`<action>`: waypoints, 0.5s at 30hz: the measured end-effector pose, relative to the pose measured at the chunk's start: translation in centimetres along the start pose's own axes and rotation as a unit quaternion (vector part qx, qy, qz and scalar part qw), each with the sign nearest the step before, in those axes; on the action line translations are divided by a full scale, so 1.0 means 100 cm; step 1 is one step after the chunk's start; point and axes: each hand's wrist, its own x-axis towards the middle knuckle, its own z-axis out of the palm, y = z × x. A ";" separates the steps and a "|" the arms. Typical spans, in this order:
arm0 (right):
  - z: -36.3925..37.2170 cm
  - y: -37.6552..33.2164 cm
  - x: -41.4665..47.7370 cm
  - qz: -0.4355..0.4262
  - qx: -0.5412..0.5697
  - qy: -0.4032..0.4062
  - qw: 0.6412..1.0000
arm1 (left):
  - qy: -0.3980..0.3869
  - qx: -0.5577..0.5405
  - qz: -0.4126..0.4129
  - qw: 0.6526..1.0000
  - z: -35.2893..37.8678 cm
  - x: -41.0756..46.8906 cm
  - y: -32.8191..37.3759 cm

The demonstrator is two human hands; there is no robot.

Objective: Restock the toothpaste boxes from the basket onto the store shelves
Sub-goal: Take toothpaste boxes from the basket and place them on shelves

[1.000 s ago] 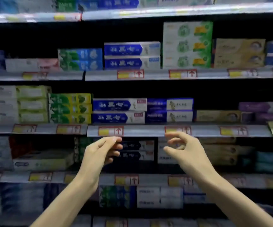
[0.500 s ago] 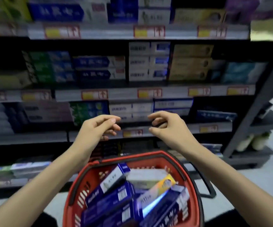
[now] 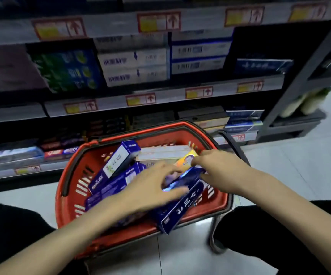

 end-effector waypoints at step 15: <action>-0.005 0.030 -0.001 0.095 -0.036 0.058 0.993 | -0.151 -0.304 -0.164 0.926 -0.008 0.017 0.012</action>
